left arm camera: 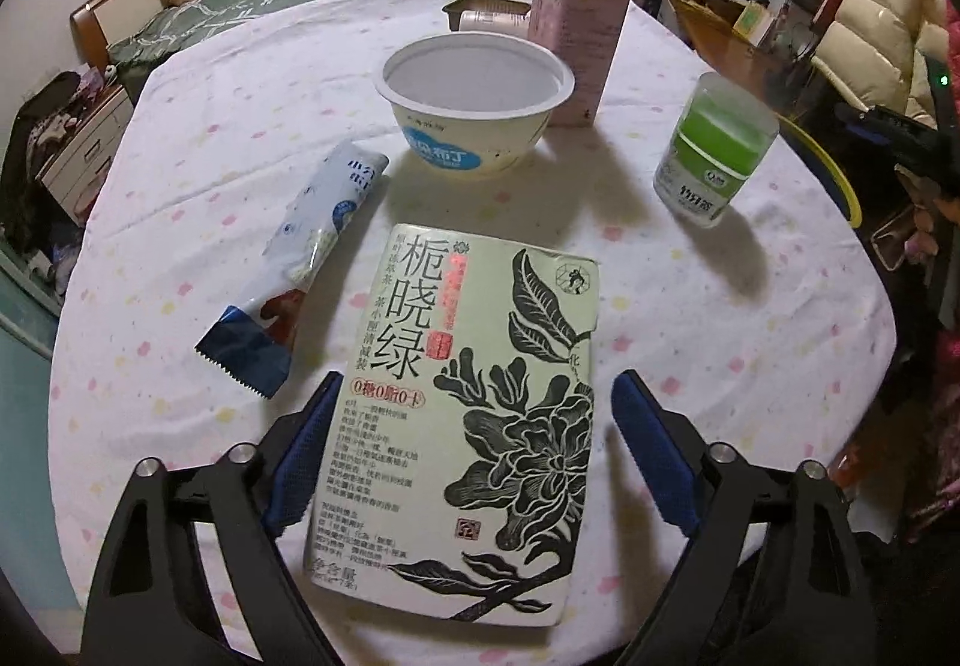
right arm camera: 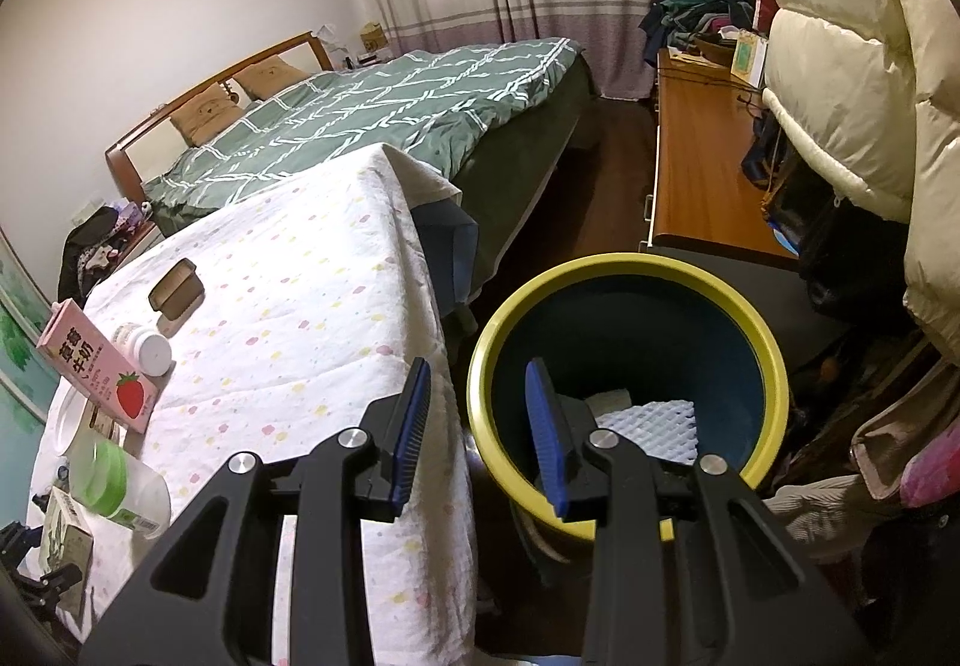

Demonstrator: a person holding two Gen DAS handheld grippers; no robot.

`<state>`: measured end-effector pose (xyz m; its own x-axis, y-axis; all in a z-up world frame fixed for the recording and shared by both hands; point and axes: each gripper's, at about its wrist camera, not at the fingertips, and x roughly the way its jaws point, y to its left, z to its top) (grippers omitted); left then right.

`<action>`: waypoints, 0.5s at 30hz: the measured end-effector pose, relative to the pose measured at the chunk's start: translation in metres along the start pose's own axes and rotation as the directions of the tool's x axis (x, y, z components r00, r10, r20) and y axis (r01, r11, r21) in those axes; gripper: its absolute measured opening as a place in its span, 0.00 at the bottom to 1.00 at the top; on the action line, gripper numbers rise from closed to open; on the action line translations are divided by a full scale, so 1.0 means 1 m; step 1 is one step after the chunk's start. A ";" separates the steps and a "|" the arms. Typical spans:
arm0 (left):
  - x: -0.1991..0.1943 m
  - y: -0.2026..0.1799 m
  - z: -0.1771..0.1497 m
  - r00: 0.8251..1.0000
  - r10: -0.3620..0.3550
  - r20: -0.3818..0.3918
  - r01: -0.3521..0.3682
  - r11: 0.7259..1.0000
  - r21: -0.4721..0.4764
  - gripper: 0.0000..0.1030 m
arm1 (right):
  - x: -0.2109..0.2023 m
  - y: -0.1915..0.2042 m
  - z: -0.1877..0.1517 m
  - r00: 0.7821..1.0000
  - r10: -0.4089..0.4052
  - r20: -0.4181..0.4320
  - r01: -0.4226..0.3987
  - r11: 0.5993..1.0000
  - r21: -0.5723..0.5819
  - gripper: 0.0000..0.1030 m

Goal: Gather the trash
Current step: 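Lower the left gripper onto the printed tea box and grasp it, then carry the tea box over the bin and open the left gripper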

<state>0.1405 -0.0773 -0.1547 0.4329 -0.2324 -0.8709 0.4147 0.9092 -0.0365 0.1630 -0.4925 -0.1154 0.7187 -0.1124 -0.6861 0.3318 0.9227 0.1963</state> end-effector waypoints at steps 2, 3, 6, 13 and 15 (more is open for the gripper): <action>0.001 -0.003 0.001 1.000 0.028 -0.008 -0.028 1.000 0.003 0.76 | -0.001 0.000 0.000 1.000 0.002 0.002 -0.002 1.000 0.000 0.31; 0.002 -0.003 0.000 0.999 0.032 -0.012 -0.032 0.999 0.002 0.74 | -0.002 -0.001 -0.001 1.000 0.004 0.002 -0.004 1.000 0.000 0.31; -0.001 -0.006 0.000 0.999 0.048 -0.013 -0.048 0.999 -0.003 0.73 | -0.003 -0.002 -0.002 1.000 0.010 0.002 -0.010 1.000 0.000 0.31; -0.030 -0.023 0.001 0.998 0.020 0.054 -0.020 1.000 0.000 0.71 | -0.011 -0.010 -0.009 1.000 0.024 0.003 -0.024 1.000 0.012 0.31; -0.037 -0.030 0.005 0.997 0.020 0.071 -0.021 1.000 0.013 0.71 | -0.014 -0.013 -0.010 1.000 0.027 0.005 -0.027 1.000 0.015 0.31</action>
<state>0.1165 -0.0981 -0.1191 0.4972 -0.2382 -0.8343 0.4156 0.9095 -0.0120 0.1427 -0.4993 -0.1153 0.7303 -0.0895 -0.6773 0.3216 0.9197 0.2253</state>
